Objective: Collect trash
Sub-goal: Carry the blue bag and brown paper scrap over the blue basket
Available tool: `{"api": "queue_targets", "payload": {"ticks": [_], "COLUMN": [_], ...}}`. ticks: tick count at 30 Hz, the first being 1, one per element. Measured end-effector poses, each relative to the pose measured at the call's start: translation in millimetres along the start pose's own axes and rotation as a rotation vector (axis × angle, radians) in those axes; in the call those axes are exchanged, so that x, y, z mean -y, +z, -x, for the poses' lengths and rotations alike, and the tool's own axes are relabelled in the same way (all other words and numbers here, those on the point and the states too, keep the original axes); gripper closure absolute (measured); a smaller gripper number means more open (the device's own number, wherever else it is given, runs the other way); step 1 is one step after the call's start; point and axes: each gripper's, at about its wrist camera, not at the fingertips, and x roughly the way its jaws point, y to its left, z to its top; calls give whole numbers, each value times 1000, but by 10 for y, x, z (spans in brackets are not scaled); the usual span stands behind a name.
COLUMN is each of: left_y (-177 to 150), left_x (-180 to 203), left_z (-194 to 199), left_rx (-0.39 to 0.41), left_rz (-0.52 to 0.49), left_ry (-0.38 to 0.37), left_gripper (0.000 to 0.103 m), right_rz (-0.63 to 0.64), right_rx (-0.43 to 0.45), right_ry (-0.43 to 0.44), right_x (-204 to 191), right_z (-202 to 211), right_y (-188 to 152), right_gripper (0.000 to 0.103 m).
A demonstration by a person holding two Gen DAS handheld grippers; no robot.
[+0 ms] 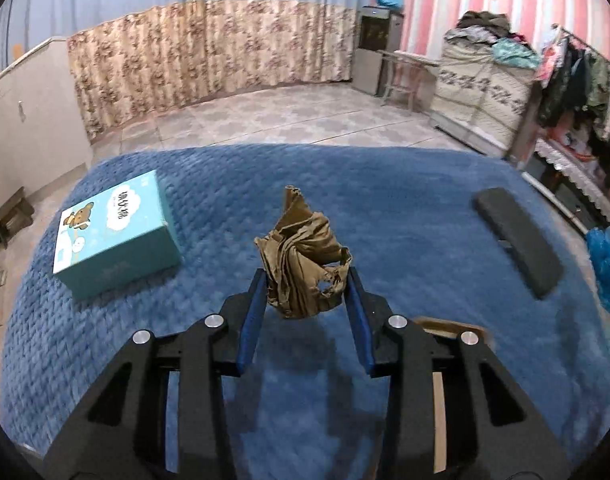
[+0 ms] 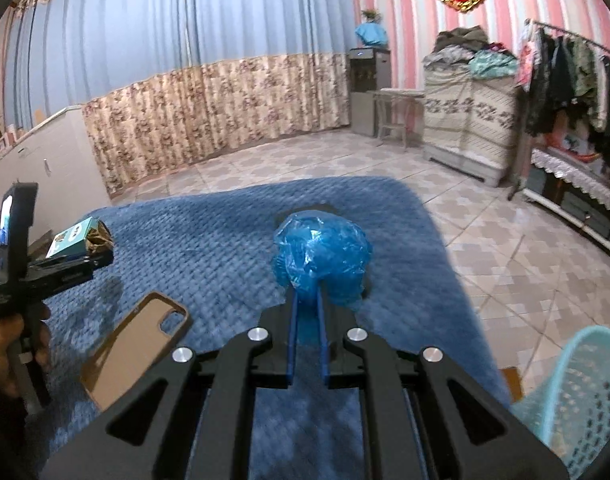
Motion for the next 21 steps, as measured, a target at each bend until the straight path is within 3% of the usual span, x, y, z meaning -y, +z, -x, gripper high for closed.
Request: {"api": "queue_targets", "payload": {"ticks": [9, 21], "left_y": [-268, -467], "left_x": [621, 1381], "left_z": [595, 1111], "left_rx": [30, 47], "left_rz": [-69, -162], "left_ry": [-122, -253], "left_gripper": [65, 65], "right_rz": [-87, -138], "right_rx": [23, 35], "right_ry": [-142, -261], "right_x": [582, 1167], "right_z": [737, 1341], "right_y": [-338, -624], "right_gripper": [94, 94]}}
